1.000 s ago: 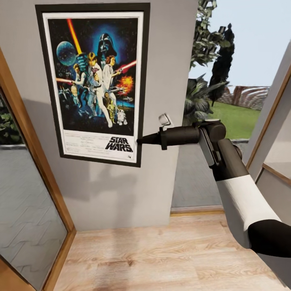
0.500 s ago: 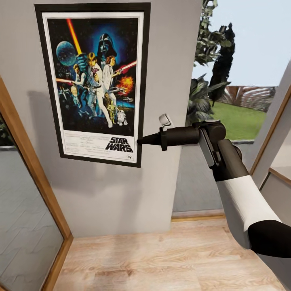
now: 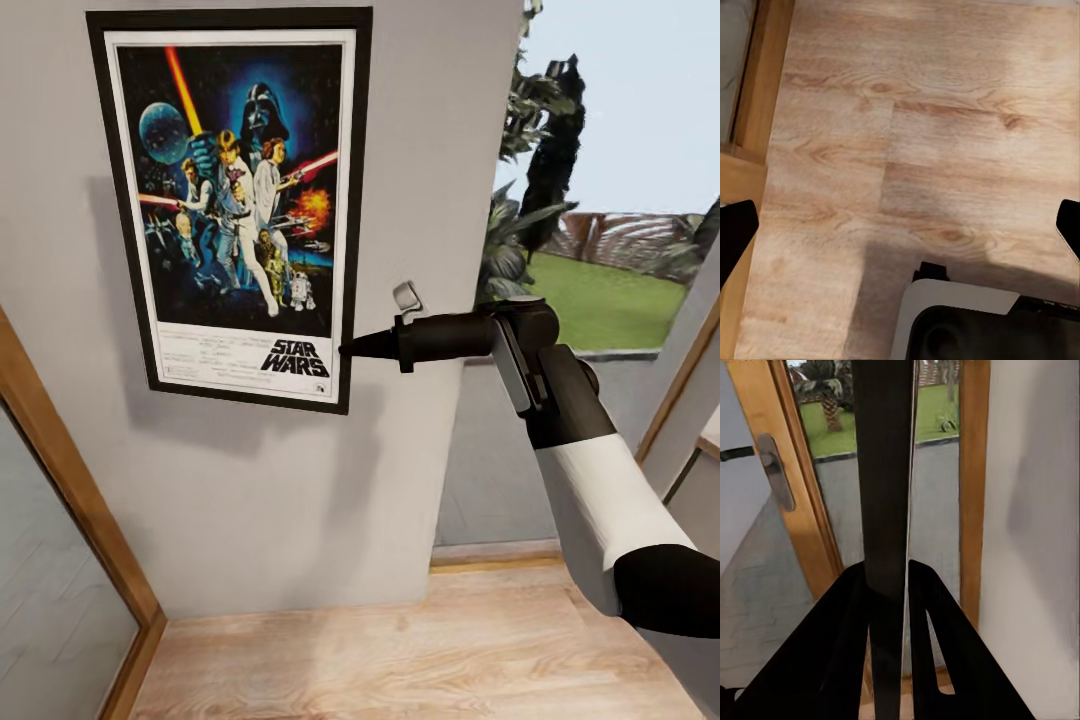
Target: Pick up the poster from the kitchen countertop and hang it on one of the wall nails in the kitchen.
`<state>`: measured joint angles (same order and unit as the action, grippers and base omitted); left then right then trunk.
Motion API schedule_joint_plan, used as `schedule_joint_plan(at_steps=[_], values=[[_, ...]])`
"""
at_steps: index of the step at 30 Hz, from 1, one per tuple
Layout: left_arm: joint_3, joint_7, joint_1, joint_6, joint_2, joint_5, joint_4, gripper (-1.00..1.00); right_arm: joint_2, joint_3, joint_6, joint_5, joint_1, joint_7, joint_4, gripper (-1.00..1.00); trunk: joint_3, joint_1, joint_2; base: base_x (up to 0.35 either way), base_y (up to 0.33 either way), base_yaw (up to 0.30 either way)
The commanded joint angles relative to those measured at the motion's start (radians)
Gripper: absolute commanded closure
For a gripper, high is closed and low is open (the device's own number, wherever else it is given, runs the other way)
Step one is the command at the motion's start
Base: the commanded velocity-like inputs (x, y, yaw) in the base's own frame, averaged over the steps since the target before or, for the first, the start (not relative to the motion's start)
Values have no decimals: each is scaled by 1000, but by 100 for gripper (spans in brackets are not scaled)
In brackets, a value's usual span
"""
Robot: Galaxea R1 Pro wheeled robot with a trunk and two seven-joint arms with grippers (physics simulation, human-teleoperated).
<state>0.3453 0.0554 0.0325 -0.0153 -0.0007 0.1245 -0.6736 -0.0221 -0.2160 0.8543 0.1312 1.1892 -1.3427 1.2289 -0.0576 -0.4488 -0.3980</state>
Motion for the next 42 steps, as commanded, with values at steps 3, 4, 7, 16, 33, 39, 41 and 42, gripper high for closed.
schedule_joint_plan(at_steps=[3,4,7,16,33,39,41,42], values=[[5,6,0,-2,-1,10,-1,-100,-1,-2,11,8,1,-1,0,100,-2,-1,-2,333,0,0],[5,6,0,-2,-1,10,-1,-100,-1,-2,11,8,1,-1,0,100,-2,-1,-2,333,0,0],[5,6,0,-2,-1,10,-1,-100,-1,-2,11,8,1,-1,0,100,-2,-1,-2,333,0,0],[4,6,0,-2,-1,10,-2,-100,-1,-2,11,8,1,-1,0,100,-2,-1,-2,333,0,0],[6,6,0,-2,-6,12,-6,-100,-2,-2,10,7,1,3,2,100,-2,-1,-2,168,0,0],[6,6,0,-2,-6,12,-6,-100,-2,-2,10,7,1,3,2,100,-2,-1,-2,0,0,0],[6,6,0,-2,-6,12,-6,-100,-2,-2,10,7,1,3,2,100,-2,-1,-2,0,0,0],[6,6,0,-2,-6,12,-6,-100,-2,-2,10,7,1,3,2,100,-2,-1,-2,0,0,0]])
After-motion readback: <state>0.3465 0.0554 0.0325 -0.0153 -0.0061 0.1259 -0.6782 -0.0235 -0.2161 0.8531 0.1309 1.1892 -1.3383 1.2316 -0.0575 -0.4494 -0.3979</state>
